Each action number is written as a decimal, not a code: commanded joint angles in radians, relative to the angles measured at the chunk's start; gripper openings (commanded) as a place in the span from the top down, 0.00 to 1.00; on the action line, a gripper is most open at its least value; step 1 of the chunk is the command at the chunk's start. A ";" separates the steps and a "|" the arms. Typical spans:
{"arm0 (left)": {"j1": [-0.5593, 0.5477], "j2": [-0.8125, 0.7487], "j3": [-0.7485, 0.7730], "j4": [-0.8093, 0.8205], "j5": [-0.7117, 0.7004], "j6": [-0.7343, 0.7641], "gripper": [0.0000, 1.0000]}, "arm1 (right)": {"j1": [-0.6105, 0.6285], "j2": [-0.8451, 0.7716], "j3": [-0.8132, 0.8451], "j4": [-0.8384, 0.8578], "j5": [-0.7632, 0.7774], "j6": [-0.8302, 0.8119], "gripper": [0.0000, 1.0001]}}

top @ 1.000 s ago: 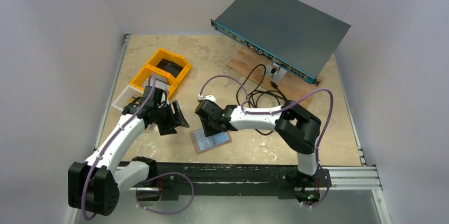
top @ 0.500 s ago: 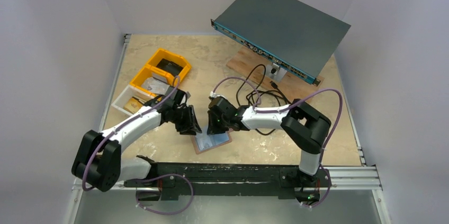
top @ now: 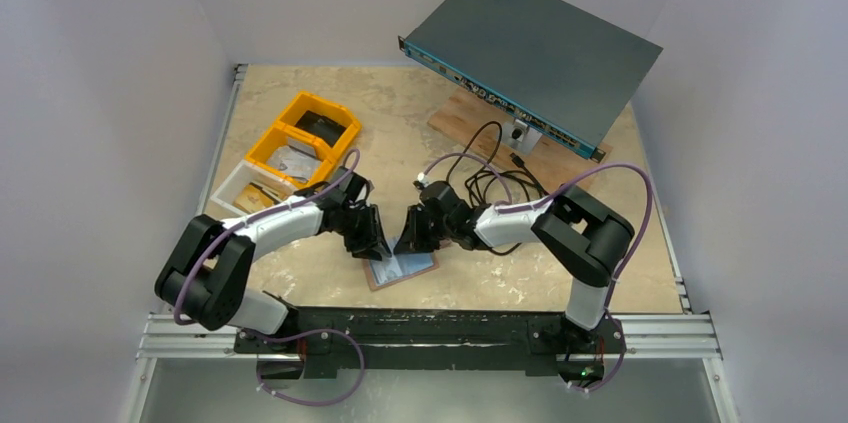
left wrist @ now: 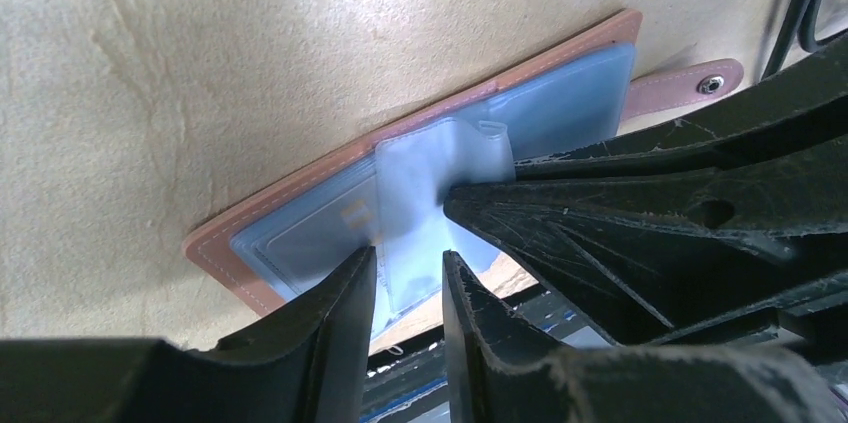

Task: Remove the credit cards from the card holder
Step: Remove the credit card from the card holder.

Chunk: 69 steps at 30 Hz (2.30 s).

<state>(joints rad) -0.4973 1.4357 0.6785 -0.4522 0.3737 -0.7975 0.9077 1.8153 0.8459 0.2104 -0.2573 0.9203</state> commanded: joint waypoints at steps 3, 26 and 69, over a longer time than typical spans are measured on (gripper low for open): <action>-0.020 0.039 -0.008 0.043 -0.037 -0.005 0.71 | -0.022 0.001 -0.062 0.023 -0.056 0.026 0.93; -0.033 0.061 0.034 0.066 -0.021 -0.007 1.00 | -0.030 -0.182 -0.006 -0.169 0.110 -0.047 0.63; 0.072 -0.218 0.121 -0.259 -0.224 0.021 0.99 | 0.201 -0.040 0.292 -0.524 0.470 -0.192 0.59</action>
<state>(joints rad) -0.4274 1.2377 0.8200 -0.6983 0.1345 -0.7998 1.1080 1.7657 1.1019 -0.2668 0.1638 0.7467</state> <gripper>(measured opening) 0.011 0.417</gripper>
